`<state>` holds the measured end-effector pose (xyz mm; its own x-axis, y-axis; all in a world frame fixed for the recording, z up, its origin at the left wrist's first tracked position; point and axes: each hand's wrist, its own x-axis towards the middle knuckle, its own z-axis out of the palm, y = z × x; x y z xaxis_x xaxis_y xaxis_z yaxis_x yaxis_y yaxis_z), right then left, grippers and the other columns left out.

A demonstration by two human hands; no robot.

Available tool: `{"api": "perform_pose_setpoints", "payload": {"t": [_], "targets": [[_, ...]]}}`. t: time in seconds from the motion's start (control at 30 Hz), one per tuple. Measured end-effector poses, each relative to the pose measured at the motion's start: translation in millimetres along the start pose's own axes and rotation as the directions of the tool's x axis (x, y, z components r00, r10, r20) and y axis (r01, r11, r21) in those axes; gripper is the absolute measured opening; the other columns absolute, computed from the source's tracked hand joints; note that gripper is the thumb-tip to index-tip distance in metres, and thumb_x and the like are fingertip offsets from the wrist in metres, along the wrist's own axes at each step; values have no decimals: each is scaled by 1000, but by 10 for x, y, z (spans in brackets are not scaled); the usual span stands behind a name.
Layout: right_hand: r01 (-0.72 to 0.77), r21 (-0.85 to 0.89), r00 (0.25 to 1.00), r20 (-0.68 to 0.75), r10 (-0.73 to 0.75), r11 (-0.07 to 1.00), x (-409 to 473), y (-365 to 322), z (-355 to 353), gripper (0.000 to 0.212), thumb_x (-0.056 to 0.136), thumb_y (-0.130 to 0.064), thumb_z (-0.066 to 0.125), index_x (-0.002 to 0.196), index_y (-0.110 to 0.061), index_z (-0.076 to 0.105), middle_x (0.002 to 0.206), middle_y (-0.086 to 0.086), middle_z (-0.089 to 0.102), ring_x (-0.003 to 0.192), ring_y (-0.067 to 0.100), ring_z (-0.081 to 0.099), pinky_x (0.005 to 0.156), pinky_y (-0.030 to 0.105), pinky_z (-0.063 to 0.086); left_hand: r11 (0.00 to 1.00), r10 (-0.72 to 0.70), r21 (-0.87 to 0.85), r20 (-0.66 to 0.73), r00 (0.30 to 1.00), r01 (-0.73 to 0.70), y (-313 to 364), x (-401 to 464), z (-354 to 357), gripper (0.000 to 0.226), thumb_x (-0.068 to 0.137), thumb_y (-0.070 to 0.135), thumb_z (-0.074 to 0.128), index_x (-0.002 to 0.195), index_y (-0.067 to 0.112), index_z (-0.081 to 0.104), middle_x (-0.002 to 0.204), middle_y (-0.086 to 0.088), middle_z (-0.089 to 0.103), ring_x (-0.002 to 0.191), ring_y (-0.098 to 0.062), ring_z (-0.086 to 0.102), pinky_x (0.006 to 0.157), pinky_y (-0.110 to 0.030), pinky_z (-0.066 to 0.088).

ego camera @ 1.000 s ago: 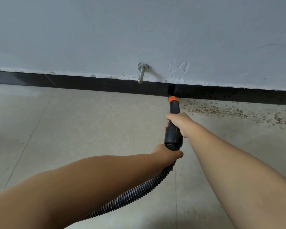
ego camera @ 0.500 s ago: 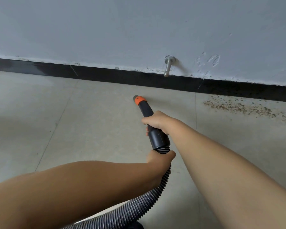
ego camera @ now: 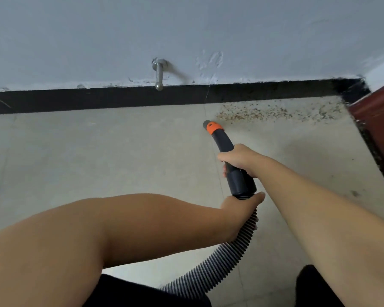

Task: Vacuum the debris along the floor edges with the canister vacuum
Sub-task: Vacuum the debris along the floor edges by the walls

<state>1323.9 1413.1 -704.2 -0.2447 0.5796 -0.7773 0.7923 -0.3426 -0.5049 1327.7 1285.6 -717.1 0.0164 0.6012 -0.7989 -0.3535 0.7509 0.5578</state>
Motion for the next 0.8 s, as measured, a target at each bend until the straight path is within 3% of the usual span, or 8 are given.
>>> {"api": "perform_pose_setpoints", "payload": {"t": [0.1, 0.23, 0.37, 0.53, 0.67, 0.8], "targets": [[-17, 97, 1000, -11, 18, 995, -52, 125, -52, 5, 85, -7, 54, 88, -4, 51, 64, 12, 60, 47, 20, 60, 41, 20, 48, 995, -22, 94, -12, 1000, 24, -86, 10, 34, 34, 86, 47, 65, 80, 16, 54, 72, -6, 60, 56, -17, 58, 53, -25, 49], [-17, 210, 999, -46, 27, 978, -27, 382, -214, 10, 85, -8, 54, 94, -4, 49, 68, 13, 58, 50, 23, 59, 45, 21, 49, 982, -54, 180, -48, 997, 61, -104, 111, 219, 32, 89, 41, 64, 79, 13, 52, 69, -6, 58, 55, -17, 56, 54, -26, 48], [-22, 282, 996, -72, 44, 959, 8, 599, -576, 9, 86, -7, 55, 92, -5, 47, 65, 10, 56, 49, 22, 58, 47, 23, 49, 987, -75, 144, -14, 997, 76, -14, 176, 542, 26, 85, 30, 66, 92, 7, 54, 68, -5, 57, 54, -19, 57, 61, -30, 53], [-24, 302, 996, -80, 50, 953, 36, 840, -1065, 11, 86, -6, 57, 90, -7, 47, 70, 10, 57, 56, 23, 59, 55, 29, 51, 985, -48, 164, -32, 998, 52, 78, 281, 1055, 27, 85, 28, 66, 93, 6, 53, 68, -6, 56, 53, -19, 56, 62, -30, 53], [3, 276, 999, -45, 9, 961, 127, 951, -1317, 13, 87, -8, 59, 92, -7, 48, 71, 10, 59, 56, 23, 61, 50, 27, 51, 989, 5, 148, -108, 994, 11, 113, 400, 1365, 27, 85, 27, 65, 94, 5, 54, 67, -6, 55, 54, -20, 56, 68, -34, 54], [53, 215, 998, 24, -60, 975, 234, 875, -1287, 14, 87, -9, 60, 94, -8, 47, 69, 9, 61, 56, 23, 62, 60, 32, 53, 990, 44, 140, -221, 974, -13, 117, 461, 1416, 24, 84, 26, 66, 92, 7, 53, 66, -5, 53, 53, -19, 54, 65, -34, 55]]}}
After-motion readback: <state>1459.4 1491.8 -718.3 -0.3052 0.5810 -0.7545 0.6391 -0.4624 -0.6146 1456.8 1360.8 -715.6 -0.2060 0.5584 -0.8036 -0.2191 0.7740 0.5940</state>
